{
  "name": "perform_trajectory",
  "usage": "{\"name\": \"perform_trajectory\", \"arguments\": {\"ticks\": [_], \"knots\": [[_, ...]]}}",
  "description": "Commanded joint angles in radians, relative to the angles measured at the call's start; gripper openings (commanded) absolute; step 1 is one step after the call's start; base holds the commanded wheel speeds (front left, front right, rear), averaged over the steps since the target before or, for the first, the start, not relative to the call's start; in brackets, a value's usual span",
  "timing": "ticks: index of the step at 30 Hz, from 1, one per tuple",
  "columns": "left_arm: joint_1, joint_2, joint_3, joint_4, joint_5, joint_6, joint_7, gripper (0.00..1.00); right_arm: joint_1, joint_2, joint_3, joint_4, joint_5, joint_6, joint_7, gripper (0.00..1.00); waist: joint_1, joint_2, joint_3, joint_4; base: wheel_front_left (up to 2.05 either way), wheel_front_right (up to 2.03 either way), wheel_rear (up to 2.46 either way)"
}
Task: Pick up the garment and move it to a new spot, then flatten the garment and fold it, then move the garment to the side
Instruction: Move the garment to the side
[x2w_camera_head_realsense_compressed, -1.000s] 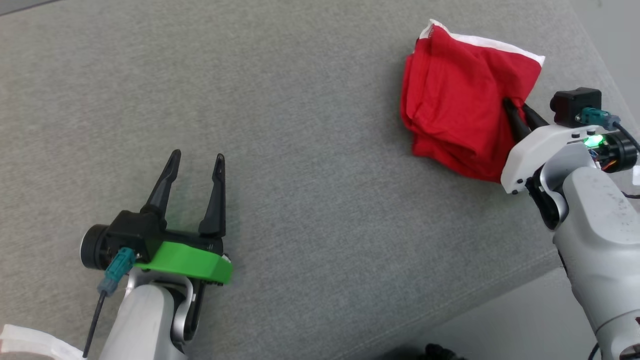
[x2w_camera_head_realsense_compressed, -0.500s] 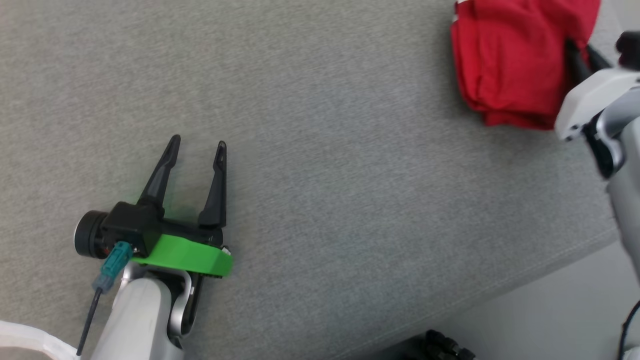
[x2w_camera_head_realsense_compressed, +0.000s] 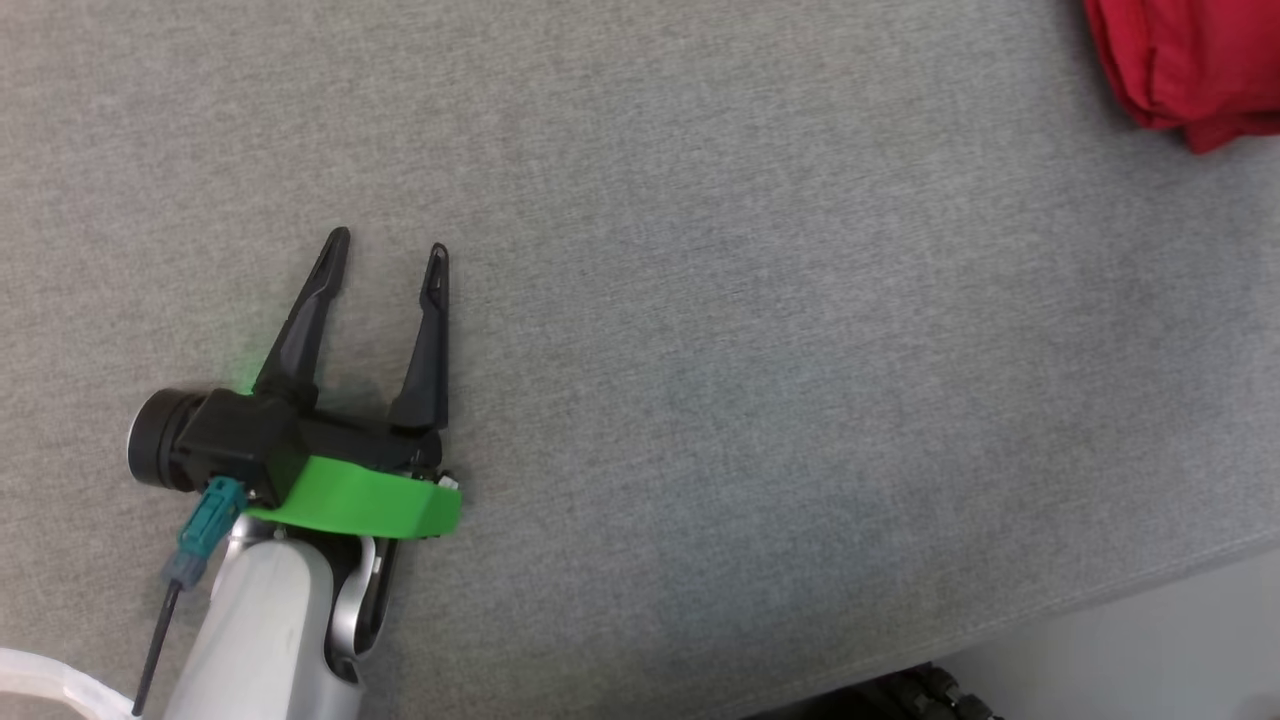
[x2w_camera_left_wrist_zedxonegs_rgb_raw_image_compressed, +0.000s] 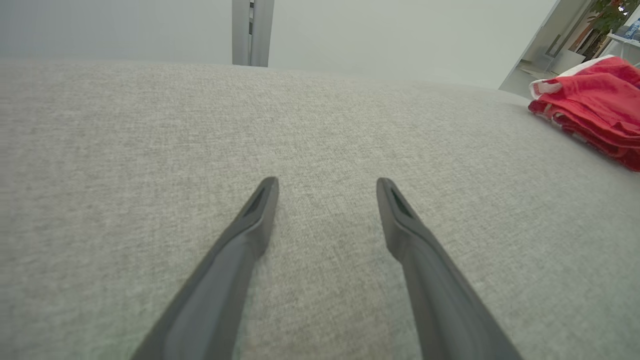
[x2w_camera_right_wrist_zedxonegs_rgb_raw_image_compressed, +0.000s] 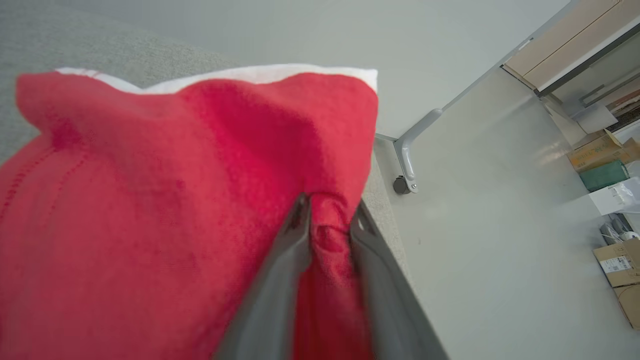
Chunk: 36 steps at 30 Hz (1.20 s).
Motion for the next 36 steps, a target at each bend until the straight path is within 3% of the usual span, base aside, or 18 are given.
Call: {"name": "perform_trajectory", "arguments": {"ticks": [1,10,19,27,36], "knots": [[-0.007,0.012,0.004,0.013,-0.008,0.004,0.000,1.00,-0.016,-0.015,-0.012,0.011,-0.018,-0.001,-0.018,1.00,0.0000,-0.0001,0.019,0.018,0.00,0.00,0.00],[-0.007,0.003,0.008,0.032,-0.025,0.011,-0.017,1.00,-0.013,0.045,-0.097,0.033,-0.109,-0.001,-0.104,1.00,0.0000,-0.0001,-0.007,0.021,0.00,0.00,0.00],[-0.013,-0.006,0.033,0.077,-0.044,0.011,-0.045,1.00,0.033,0.149,-0.095,-0.033,-0.129,-0.001,-0.117,1.00,0.0000,-0.0001,-0.104,0.024,0.00,0.00,0.00],[0.017,-0.026,0.092,0.154,-0.073,0.018,-0.057,1.00,0.109,0.264,-0.098,-0.146,-0.101,-0.001,-0.118,1.00,0.0000,-0.0001,-0.234,0.054,0.00,0.00,0.00],[0.108,-0.063,0.187,0.179,-0.081,0.009,-0.057,1.00,0.321,0.384,-0.132,-0.295,-0.102,-0.001,-0.117,1.00,0.0000,-0.0001,-0.373,0.090,0.00,0.00,0.00]]}}
